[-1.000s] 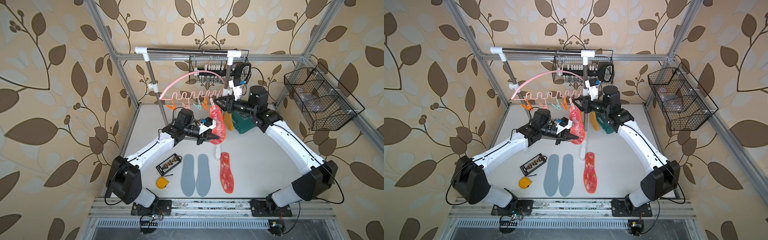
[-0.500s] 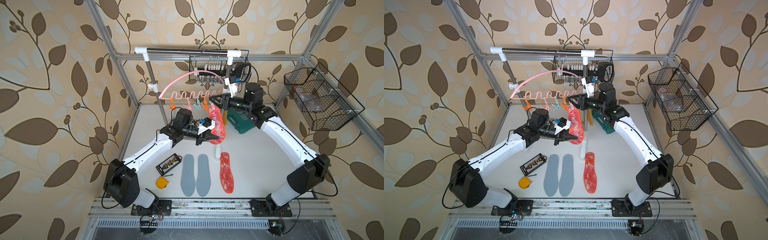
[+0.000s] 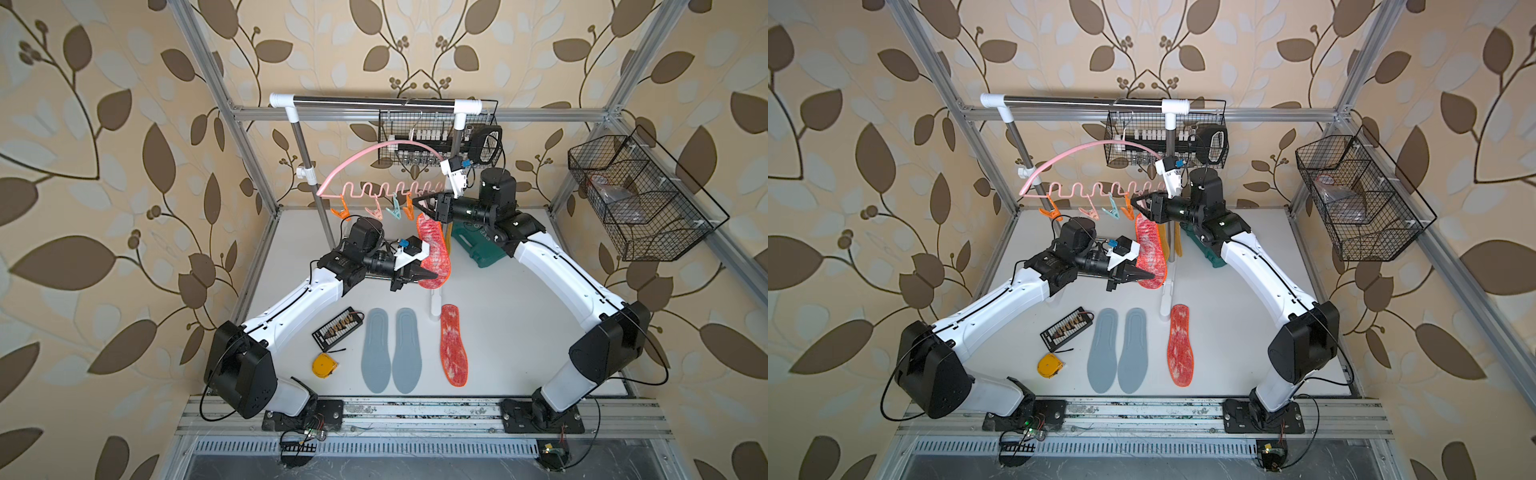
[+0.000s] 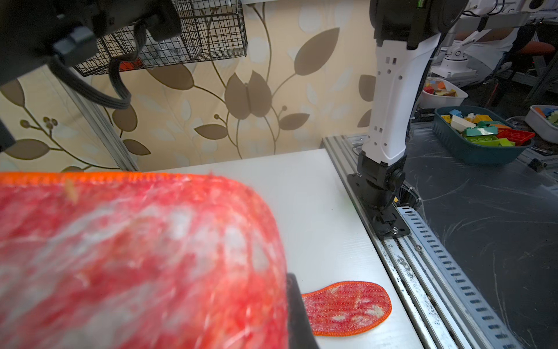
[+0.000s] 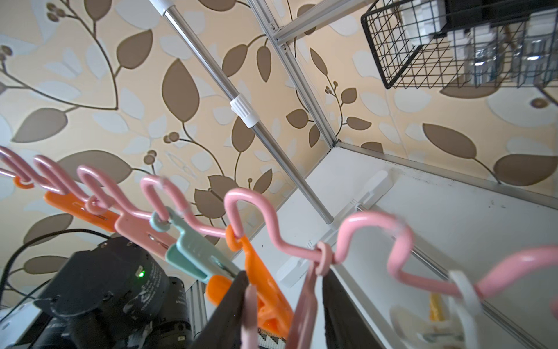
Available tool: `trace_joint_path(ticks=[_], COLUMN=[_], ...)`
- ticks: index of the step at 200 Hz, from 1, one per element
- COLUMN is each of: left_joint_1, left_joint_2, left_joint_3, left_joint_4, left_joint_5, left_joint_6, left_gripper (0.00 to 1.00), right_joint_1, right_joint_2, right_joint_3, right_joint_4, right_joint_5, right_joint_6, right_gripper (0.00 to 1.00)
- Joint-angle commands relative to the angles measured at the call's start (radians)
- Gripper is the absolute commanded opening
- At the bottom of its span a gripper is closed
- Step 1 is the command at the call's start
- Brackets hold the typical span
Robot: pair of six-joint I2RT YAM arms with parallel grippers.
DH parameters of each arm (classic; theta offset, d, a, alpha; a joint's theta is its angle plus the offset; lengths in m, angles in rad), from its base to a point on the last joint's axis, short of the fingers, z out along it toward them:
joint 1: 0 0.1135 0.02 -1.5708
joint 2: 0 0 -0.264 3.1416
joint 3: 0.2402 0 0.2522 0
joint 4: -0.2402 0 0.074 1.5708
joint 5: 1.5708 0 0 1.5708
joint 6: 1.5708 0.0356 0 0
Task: Take the shoe insoles off the hanger
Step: Open the clamp at the hanger.
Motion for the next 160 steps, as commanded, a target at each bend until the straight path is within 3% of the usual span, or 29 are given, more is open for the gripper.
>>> trace_joint_path(ticks=[1,25,37,58,114,160], left_joint_1=[-0.010,-0.010,-0.010,-0.010,-0.010,-0.014], left_joint_2=[-0.027,-0.022,-0.022,-0.032,-0.063,-0.119], left_joint_3=[-0.003,-0.012,-0.029,-0.075,-0.144,-0.224], left_joint_4=[-0.008,-0.001,0.010,0.036,0.030,0.106], left_joint_5=[0.012,0.006,-0.001,-0.035,-0.099,-0.090], left_joint_6=[0.017,0.010,-0.005,-0.020,-0.042,-0.128], left_gripper=[0.04,0.04,0.04,0.04,0.05,0.05], right_joint_1=[0.000,0.000,0.000,-0.001,-0.002,-0.002], right_joint_2=[0.007,0.010,0.011,0.012,0.004,-0.027], right_joint_3=[0.035,0.049,0.053,0.050,0.024,-0.030], right_joint_4=[0.028,0.022,0.022,0.021,0.032,0.057], right_joint_5=[0.003,0.004,0.002,0.004,0.020,0.043], right_joint_6=[0.012,0.008,0.005,0.004,0.003,0.007], right_gripper=[0.27,0.24,0.16,0.16,0.38,0.45])
